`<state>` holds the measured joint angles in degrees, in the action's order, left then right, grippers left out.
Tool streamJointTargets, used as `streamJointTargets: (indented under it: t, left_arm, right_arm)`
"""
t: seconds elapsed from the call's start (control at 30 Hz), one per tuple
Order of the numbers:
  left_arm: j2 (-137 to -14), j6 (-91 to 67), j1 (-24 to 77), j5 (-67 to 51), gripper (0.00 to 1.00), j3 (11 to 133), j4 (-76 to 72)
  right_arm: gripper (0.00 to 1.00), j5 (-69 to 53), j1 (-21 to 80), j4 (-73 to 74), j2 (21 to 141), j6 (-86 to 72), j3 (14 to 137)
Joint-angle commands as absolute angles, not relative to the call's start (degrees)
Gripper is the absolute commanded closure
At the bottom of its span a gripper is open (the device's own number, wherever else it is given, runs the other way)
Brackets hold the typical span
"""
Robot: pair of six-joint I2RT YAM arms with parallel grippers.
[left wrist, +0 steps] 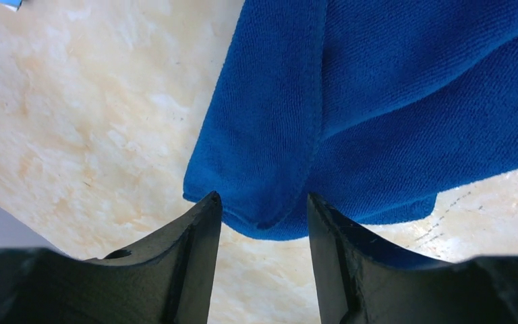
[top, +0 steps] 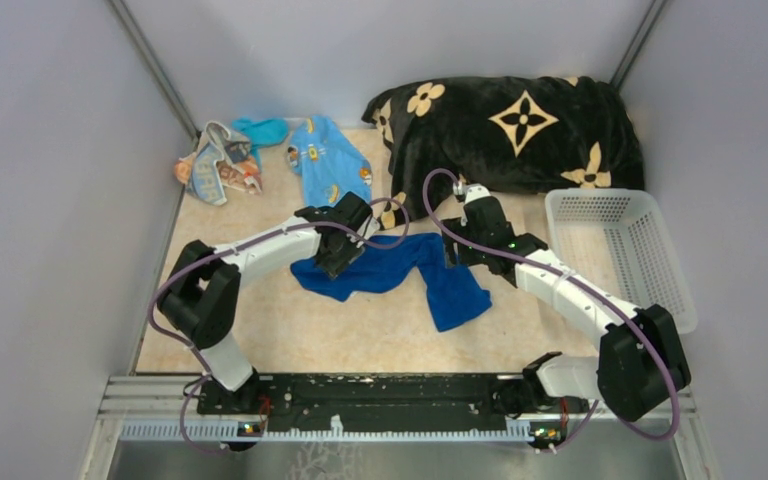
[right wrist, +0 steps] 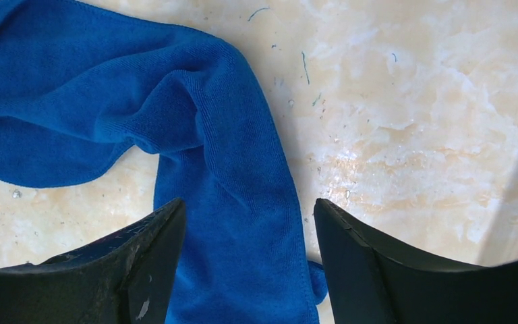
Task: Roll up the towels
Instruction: Flatten out the towel at the center of the board.
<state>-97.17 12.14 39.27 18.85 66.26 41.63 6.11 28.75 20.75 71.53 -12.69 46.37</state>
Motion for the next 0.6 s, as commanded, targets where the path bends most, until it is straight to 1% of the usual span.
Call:
streamJointTargets:
  t: [0.0, 0.13, 0.23, 0.33, 0.4, 0.47, 0.57]
  left_arm:
    - [-99.47, 15.89, 39.64, 18.61, 0.45, 68.68, 41.47]
    - [-101.13, 17.01, 39.64, 19.71, 0.52, 68.77, 41.48]
    - [-101.9, 17.35, 39.64, 19.17, 0.6, 69.06, 41.69]
    - [-101.7, 17.56, 39.64, 19.23, 0.64, 68.83, 41.87]
    - [-100.87, 17.62, 39.64, 19.23, 0.63, 68.56, 41.97]
    - [-100.17, 17.37, 39.64, 18.61, 0.56, 68.53, 42.43]
    - [-99.0, 16.99, 39.64, 16.64, 0.54, 68.73, 43.46]
  right_arm:
    - [0.29, 7.02, 29.03, 18.7, 69.88, -13.1, 46.23]
    - [0.29, 7.13, 29.0, 18.59, 69.87, -13.1, 46.1]
    - [0.29, 7.38, 29.0, 18.69, 69.96, -13.1, 46.14]
    - [0.29, 7.86, 29.0, 19.03, 69.92, -13.1, 46.31]
    - [0.29, 8.07, 29.0, 19.12, 69.79, -13.1, 46.32]
    - [0.29, 8.08, 29.0, 19.09, 69.82, -13.1, 46.39]
    - [0.29, 8.2, 29.0, 19.11, 69.79, -13.1, 46.32]
